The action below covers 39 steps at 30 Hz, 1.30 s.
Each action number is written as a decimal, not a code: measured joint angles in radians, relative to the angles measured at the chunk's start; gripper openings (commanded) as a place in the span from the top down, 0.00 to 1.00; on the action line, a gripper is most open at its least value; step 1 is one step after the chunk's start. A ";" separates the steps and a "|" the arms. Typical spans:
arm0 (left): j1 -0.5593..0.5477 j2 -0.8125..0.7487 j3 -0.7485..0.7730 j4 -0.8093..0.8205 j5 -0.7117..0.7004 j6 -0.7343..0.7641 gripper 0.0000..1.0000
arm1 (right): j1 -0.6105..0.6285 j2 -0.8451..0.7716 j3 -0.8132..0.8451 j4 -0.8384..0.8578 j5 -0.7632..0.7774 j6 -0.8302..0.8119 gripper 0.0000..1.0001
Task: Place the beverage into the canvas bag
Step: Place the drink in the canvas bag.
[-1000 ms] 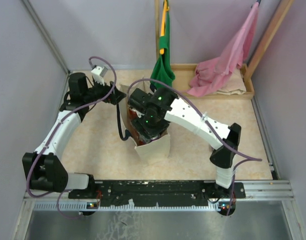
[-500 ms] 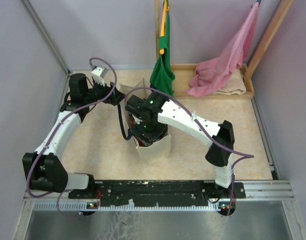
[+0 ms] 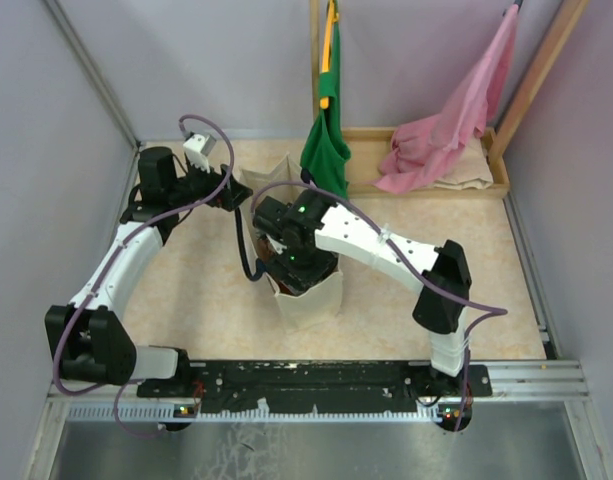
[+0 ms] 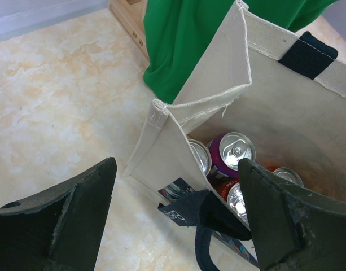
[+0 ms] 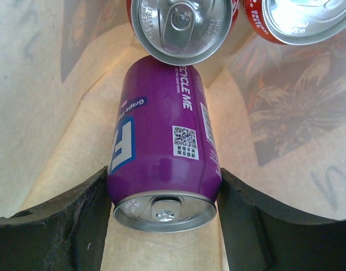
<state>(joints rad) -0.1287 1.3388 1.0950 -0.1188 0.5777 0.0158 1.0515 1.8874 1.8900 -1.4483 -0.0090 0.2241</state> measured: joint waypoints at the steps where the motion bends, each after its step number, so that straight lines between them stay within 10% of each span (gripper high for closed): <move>1: 0.000 0.000 0.000 0.000 0.000 0.000 0.06 | 0.000 0.000 -0.010 0.003 0.000 -0.005 1.00; 29: -0.001 0.002 0.000 0.000 0.006 0.008 0.06 | -0.002 -0.013 -0.322 0.254 0.017 -0.046 0.99; 39: -0.001 0.003 0.000 0.000 0.007 0.011 0.06 | -0.002 -0.016 -0.321 0.263 0.034 -0.037 0.32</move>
<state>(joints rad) -0.1295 1.3418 1.0954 -0.1192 0.5846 0.0269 1.0500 1.8717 1.5688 -1.1854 0.0254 0.1867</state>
